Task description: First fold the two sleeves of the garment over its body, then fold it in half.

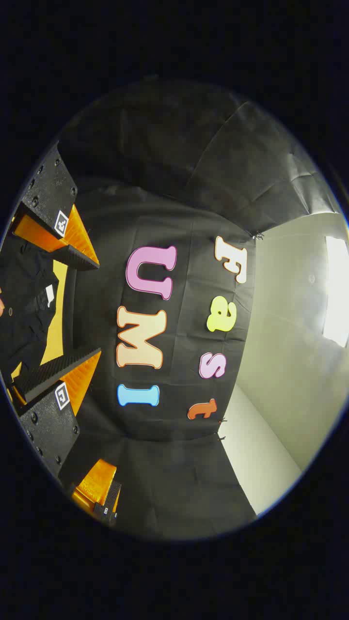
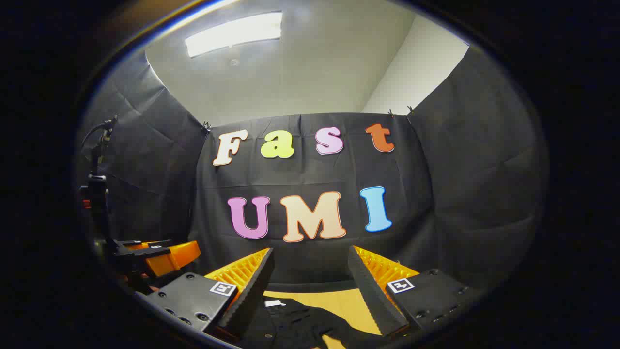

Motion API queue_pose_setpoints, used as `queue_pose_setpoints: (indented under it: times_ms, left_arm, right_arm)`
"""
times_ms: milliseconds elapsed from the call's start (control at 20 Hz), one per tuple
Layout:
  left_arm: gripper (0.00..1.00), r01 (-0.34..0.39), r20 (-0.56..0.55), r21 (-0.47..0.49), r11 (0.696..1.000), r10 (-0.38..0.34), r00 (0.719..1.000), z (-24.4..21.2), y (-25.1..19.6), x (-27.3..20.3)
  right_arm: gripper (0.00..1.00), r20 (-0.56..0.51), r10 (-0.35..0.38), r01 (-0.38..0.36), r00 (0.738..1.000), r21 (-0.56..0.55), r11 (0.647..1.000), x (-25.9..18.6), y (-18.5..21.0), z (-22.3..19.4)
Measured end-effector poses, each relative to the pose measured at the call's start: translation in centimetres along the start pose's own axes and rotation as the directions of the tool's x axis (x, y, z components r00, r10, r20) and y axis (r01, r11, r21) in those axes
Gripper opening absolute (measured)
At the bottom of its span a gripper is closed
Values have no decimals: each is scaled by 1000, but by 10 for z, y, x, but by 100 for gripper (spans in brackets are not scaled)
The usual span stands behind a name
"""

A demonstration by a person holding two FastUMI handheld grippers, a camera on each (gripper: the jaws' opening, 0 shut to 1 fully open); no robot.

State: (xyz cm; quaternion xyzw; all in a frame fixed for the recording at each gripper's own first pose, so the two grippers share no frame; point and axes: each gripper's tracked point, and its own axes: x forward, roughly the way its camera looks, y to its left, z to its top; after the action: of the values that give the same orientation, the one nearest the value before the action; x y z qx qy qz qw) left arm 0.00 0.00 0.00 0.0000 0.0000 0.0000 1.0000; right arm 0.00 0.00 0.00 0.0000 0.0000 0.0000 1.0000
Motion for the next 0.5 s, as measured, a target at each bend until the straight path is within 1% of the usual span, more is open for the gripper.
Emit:
queue_pose_setpoints:
  times_ms: [50,100,150,350,400,450,500]
  left_arm:
    - [92,-10,0,12,1000,10,1000,-2,7,0]
    - [92,-11,2,17,1000,11,1000,-2,11,1]
    - [92,-7,1,18,1000,7,1000,-3,12,1]
    - [92,15,-3,21,1000,-15,1000,-5,20,4]
    - [92,18,-3,25,1000,-18,1000,-6,23,4]
    - [92,19,-4,28,999,-19,1000,-7,27,5]
    - [92,22,-7,30,999,-22,1000,-8,29,6]
  right_arm:
    - [96,-4,-1,1,1000,4,1000,1,4,-2]
    - [94,-3,-2,2,1000,4,1000,2,7,-2]
    - [97,3,2,-2,1000,1,1000,3,12,-1]
    - [96,10,8,-8,1000,-14,1000,7,28,-6]
    - [94,8,6,-6,1000,-14,1000,7,32,-8]
    - [94,3,3,-3,1000,-11,1000,9,34,-10]
    - [96,-2,1,-1,1000,-6,1000,9,39,-12]
